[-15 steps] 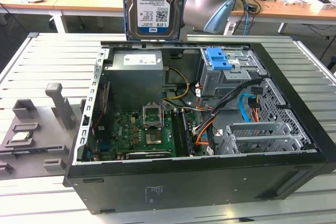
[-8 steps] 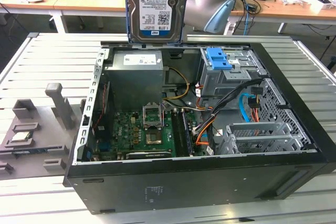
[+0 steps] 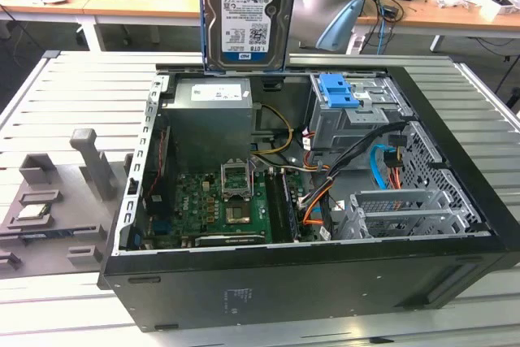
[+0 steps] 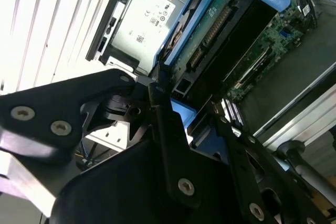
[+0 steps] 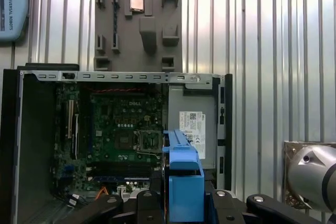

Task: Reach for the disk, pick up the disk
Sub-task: 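Pick up the disk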

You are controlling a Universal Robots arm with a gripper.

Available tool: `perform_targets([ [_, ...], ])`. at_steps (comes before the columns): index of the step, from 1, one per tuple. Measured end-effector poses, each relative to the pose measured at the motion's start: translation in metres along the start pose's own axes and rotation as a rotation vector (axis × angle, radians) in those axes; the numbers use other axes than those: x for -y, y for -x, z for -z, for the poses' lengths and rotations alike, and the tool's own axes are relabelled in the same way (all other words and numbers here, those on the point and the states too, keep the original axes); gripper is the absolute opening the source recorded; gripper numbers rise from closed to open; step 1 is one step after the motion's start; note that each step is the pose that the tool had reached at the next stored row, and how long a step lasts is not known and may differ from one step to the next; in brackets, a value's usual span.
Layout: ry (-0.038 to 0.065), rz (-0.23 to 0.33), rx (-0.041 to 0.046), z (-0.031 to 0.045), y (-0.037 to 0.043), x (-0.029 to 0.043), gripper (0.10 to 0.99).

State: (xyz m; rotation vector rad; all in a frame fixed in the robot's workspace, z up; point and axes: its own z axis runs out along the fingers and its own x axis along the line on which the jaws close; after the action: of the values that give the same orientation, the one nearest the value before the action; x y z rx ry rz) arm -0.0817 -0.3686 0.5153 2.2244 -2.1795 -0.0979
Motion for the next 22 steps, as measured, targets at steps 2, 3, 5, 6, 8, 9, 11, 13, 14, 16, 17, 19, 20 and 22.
perform_targets([
  [2, 0.0, 0.001, 0.0127, -0.0007, 0.0, 0.0026, 0.369],
  [3, 0.0, 0.001, 0.0142, -0.0019, -0.0001, 0.0042, 0.369],
  [5, 0.0, 0.001, 0.0144, -0.0059, -0.0002, 0.0076, 0.369],
  [6, 0.0, 0.001, 0.0142, -0.0086, -0.0002, 0.011, 0.369],
  [8, 0.0, 0.001, 0.0142, -0.0114, -0.0002, 0.0141, 0.369],
  [9, 0.0, 0.001, 0.0143, -0.0133, -0.0001, 0.0163, 0.369],
  [11, 0.0, 0.001, 0.0143, -0.0159, -0.0001, 0.0202, 0.369],
  [13, 0.001, 0.001, 0.0142, -0.0188, -0.0001, 0.0235, 0.369],
  [14, 0.0, 0.001, 0.0143, -0.0204, -0.0001, 0.0246, 0.369],
  [16, 0.0, 0.001, 0.0143, -0.0244, -0.0003, 0.0261, 0.369],
  [17, 0.0, 0.001, 0.0144, -0.0261, -0.0003, 0.0268, 0.369],
  [19, 0.0, 0.001, 0.0143, -0.0293, -0.0004, 0.0288, 0.369],
  [20, 0.001, 0.001, 0.0141, -0.03, -0.0003, 0.0304, 0.369],
  [22, 0.0, 0.001, 0.0144, -0.0327, -0.0001, 0.0342, 0.369],
])
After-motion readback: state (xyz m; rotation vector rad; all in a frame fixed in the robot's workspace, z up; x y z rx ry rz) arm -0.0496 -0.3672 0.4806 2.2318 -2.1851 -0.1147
